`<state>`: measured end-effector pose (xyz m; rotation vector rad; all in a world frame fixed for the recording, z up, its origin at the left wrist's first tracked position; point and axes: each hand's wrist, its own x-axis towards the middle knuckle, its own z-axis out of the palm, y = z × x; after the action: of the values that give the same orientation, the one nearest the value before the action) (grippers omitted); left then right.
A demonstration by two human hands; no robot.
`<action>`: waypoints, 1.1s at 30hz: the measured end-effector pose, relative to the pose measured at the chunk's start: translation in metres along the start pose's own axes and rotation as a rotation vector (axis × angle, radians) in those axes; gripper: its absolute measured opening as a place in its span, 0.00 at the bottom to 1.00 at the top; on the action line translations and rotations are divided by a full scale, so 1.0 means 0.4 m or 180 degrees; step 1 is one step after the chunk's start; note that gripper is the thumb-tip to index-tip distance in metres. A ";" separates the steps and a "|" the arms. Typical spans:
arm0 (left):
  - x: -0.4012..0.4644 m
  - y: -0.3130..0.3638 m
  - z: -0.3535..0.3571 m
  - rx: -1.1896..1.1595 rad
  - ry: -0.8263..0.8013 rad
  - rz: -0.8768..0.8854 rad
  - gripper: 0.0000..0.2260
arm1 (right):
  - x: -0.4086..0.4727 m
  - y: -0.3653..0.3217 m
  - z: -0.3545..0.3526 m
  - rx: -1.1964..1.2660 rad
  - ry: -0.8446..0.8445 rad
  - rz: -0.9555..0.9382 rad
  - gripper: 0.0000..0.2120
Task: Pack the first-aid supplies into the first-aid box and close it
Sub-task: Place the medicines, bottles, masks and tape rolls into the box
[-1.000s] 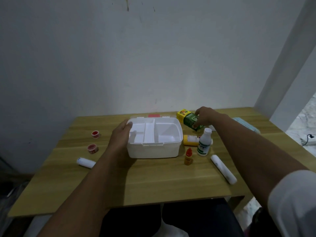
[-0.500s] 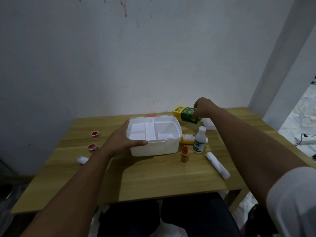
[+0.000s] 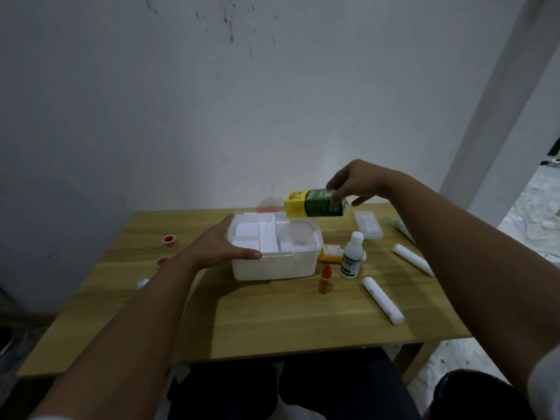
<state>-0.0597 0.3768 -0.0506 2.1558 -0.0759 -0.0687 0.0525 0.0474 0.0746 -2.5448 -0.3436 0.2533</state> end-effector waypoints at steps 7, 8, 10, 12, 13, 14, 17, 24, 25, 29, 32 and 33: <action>0.020 -0.016 -0.007 -0.0070 -0.0124 0.0020 0.48 | 0.010 -0.077 0.060 -0.1142 -0.0560 -0.0414 0.24; 0.023 -0.020 -0.007 -0.0046 -0.0138 0.0001 0.50 | 0.013 -0.088 0.073 -0.1337 -0.0536 -0.0479 0.24; 0.029 -0.028 -0.007 0.0034 -0.0160 -0.0028 0.53 | 0.020 -0.105 0.106 -0.1624 -0.0445 -0.0611 0.24; 0.033 -0.031 -0.006 0.0098 -0.0156 -0.0070 0.56 | 0.028 -0.112 0.148 -0.1665 -0.0368 -0.0732 0.24; 0.033 -0.031 -0.005 0.0116 -0.0147 -0.0081 0.58 | 0.033 -0.111 0.169 -0.1638 -0.0354 -0.0784 0.24; 0.033 -0.030 -0.004 0.0120 -0.0137 -0.0088 0.59 | 0.039 -0.107 0.190 -0.1592 -0.0356 -0.0818 0.24; 0.033 -0.032 -0.003 0.0137 -0.0102 -0.0150 0.62 | 0.055 -0.092 0.244 -0.1330 -0.0367 -0.0830 0.23; 0.030 -0.029 0.017 0.0038 0.0060 -0.0044 0.53 | 0.074 -0.097 0.341 -0.1282 -0.0180 -0.1047 0.18; 0.030 -0.033 0.019 0.0031 0.0096 -0.0036 0.52 | 0.075 -0.093 0.348 -0.1335 -0.0153 -0.1050 0.18; 0.032 -0.042 0.024 0.0038 0.0173 -0.0014 0.54 | 0.068 -0.072 0.369 -0.1349 -0.0177 -0.0960 0.18; 0.032 -0.041 0.027 0.0045 0.0208 0.0043 0.53 | 0.058 -0.073 0.339 -0.1133 -0.0141 -0.0950 0.19; 0.033 -0.043 0.027 0.0040 0.0196 0.0037 0.53 | 0.056 -0.072 0.313 -0.0948 -0.0093 -0.0948 0.19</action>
<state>-0.0469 0.3766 -0.0712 2.1680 -0.0534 0.0048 0.0369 0.1400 -0.0159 -2.7325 -0.8166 0.1329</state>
